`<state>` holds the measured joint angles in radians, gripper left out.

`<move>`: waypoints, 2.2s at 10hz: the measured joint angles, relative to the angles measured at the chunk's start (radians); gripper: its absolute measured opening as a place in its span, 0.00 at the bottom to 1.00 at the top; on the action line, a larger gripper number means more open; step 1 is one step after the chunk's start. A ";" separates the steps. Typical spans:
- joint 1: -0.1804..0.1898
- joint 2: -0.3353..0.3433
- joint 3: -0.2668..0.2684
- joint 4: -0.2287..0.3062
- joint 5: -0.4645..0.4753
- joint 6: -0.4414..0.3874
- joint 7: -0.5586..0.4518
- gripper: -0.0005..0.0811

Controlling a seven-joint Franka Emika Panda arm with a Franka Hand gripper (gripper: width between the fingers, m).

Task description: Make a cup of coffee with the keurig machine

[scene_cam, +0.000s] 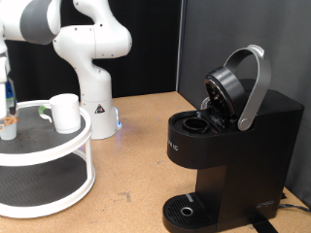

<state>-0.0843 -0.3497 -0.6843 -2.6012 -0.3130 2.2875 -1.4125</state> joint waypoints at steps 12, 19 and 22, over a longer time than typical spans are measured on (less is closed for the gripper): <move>-0.064 -0.110 0.026 -0.136 -0.098 0.065 0.075 0.99; -0.071 -0.096 0.036 -0.138 -0.156 0.121 0.123 0.99; -0.079 -0.087 0.034 -0.141 -0.166 0.139 0.129 0.99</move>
<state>-0.1634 -0.4366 -0.6506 -2.7420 -0.4786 2.4266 -1.2835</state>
